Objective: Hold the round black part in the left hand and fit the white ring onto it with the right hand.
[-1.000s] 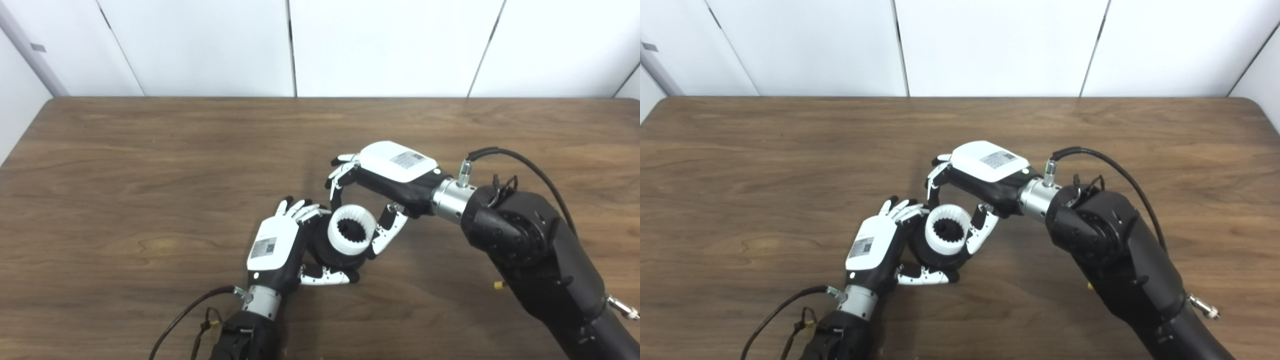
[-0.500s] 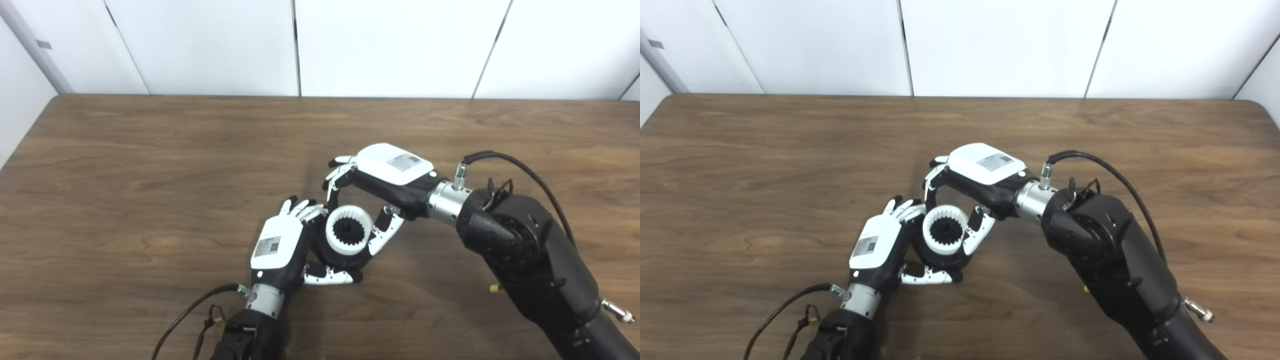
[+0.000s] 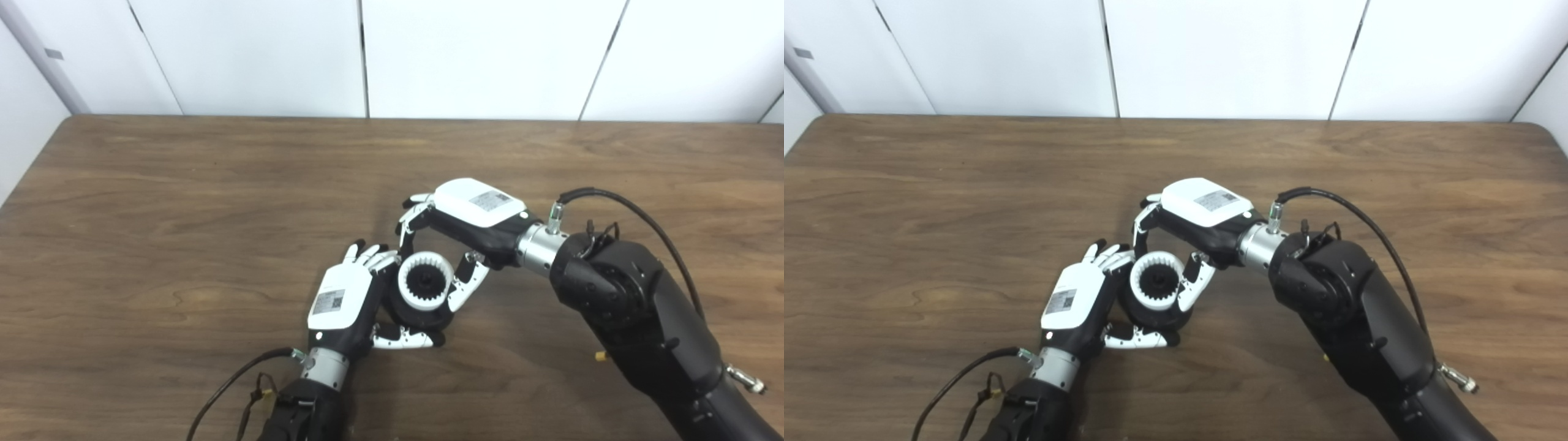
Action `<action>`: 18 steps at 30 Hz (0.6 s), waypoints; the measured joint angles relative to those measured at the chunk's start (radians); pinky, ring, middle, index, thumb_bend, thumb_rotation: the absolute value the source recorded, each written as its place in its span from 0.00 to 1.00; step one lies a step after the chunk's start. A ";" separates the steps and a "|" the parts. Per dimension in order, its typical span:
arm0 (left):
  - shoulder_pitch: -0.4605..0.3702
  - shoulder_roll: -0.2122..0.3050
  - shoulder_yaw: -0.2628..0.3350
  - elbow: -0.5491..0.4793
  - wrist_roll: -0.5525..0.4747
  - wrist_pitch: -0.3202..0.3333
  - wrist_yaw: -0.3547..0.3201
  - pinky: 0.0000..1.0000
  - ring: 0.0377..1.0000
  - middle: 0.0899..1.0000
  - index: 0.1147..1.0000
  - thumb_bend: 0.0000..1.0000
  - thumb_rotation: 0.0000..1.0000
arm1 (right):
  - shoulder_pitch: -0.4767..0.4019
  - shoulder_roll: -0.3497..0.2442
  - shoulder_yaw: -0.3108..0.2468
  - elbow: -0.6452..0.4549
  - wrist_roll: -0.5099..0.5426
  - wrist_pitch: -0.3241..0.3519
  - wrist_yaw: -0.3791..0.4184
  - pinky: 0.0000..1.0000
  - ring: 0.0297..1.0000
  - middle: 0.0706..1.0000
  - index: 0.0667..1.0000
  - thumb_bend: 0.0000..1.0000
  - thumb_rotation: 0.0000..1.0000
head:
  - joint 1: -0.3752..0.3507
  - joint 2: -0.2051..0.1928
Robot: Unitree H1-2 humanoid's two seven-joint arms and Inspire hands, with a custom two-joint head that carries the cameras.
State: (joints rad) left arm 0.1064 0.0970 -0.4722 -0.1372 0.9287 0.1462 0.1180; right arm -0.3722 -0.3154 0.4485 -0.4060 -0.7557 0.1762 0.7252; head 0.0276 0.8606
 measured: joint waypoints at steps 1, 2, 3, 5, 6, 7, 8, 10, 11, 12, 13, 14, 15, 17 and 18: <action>0.001 0.000 0.000 -0.002 0.001 0.001 0.000 1.00 0.90 0.80 0.42 0.52 0.07 | 0.000 0.000 0.000 0.000 0.000 0.000 0.000 0.88 0.92 0.77 0.45 0.53 0.14 | 0.000 0.000; 0.002 0.000 -0.001 -0.003 0.003 0.001 0.000 1.00 0.90 0.80 0.42 0.52 0.07 | 0.000 0.000 0.000 0.000 0.000 0.000 0.000 0.88 0.92 0.77 0.45 0.53 0.14 | -0.002 -0.003; 0.002 0.001 -0.001 -0.004 0.004 0.003 0.000 1.00 0.90 0.80 0.42 0.52 0.07 | 0.000 0.000 0.000 0.000 0.000 0.000 0.000 0.88 0.92 0.77 0.45 0.53 0.14 | -0.002 -0.003; 0.003 0.001 -0.003 -0.006 0.004 0.005 -0.001 1.00 0.90 0.80 0.42 0.52 0.07 | 0.000 0.000 0.000 0.002 0.000 0.000 0.000 0.87 0.92 0.77 0.45 0.53 0.14 | -0.002 -0.003; 0.003 0.001 -0.003 -0.006 0.004 0.005 -0.001 1.00 0.90 0.80 0.42 0.52 0.06 | 0.000 0.000 0.000 0.005 0.000 0.000 0.000 0.87 0.92 0.77 0.45 0.53 0.14 | -0.002 -0.003; 0.003 0.001 -0.003 -0.006 0.004 0.005 -0.001 1.00 0.90 0.80 0.42 0.52 0.06 | 0.000 0.000 0.000 0.008 0.000 0.000 0.000 0.88 0.92 0.77 0.45 0.53 0.14 | -0.002 -0.003; 0.003 0.001 -0.003 -0.006 0.004 0.005 -0.001 1.00 0.90 0.80 0.42 0.52 0.06 | 0.000 0.000 0.000 0.015 0.002 0.001 0.000 0.88 0.92 0.77 0.45 0.53 0.14 | -0.002 -0.003; 0.003 0.002 -0.005 -0.007 0.005 0.005 -0.001 1.00 0.90 0.80 0.42 0.53 0.07 | 0.000 0.000 -0.001 0.034 0.008 0.001 0.000 0.88 0.92 0.78 0.45 0.53 0.14 | -0.002 -0.014; 0.003 0.003 -0.006 -0.008 0.005 0.005 -0.001 1.00 0.90 0.80 0.42 0.53 0.07 | 0.000 0.000 -0.002 0.035 0.010 0.001 0.000 0.88 0.92 0.78 0.45 0.52 0.14 | -0.003 -0.017; 0.003 0.003 -0.007 -0.008 0.006 0.005 -0.001 1.00 0.89 0.80 0.42 0.52 0.07 | 0.000 -0.001 -0.003 0.036 0.012 0.001 0.000 0.88 0.92 0.77 0.45 0.52 0.13 | -0.005 -0.017; 0.003 0.004 -0.007 -0.009 0.007 0.006 -0.001 1.00 0.89 0.80 0.42 0.52 0.07 | 0.000 -0.001 -0.005 0.038 0.016 0.001 0.000 0.88 0.92 0.77 0.45 0.52 0.13 | -0.005 -0.017; 0.003 0.004 -0.008 -0.010 0.009 0.007 -0.001 1.00 0.89 0.80 0.42 0.52 0.07 | 0.000 -0.002 -0.007 0.042 0.021 0.001 -0.002 0.87 0.92 0.77 0.45 0.52 0.13 | -0.005 -0.015; 0.003 0.005 -0.009 -0.010 0.011 0.008 -0.001 1.00 0.89 0.79 0.42 0.52 0.07 | 0.000 -0.002 -0.008 0.047 0.026 -0.002 -0.005 0.87 0.92 0.77 0.45 0.52 0.13 | -0.006 -0.015; 0.003 0.005 -0.009 -0.011 0.012 0.010 -0.002 1.00 0.89 0.79 0.42 0.53 0.07 | 0.000 -0.006 -0.012 0.059 0.037 -0.016 -0.017 0.86 0.92 0.77 0.45 0.52 0.13 | -0.006 -0.015; 0.003 0.005 -0.009 -0.011 0.012 0.010 -0.002 1.00 0.89 0.79 0.42 0.53 0.07 | 0.000 -0.008 -0.013 0.062 0.041 -0.021 -0.020 0.86 0.92 0.77 0.45 0.52 0.13 | -0.008 -0.015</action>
State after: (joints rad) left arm 0.1089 0.1021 -0.4809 -0.1478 0.9408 0.1558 0.1164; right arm -0.3723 -0.3229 0.4351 -0.3436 -0.7142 0.1548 0.7054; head 0.0200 0.8452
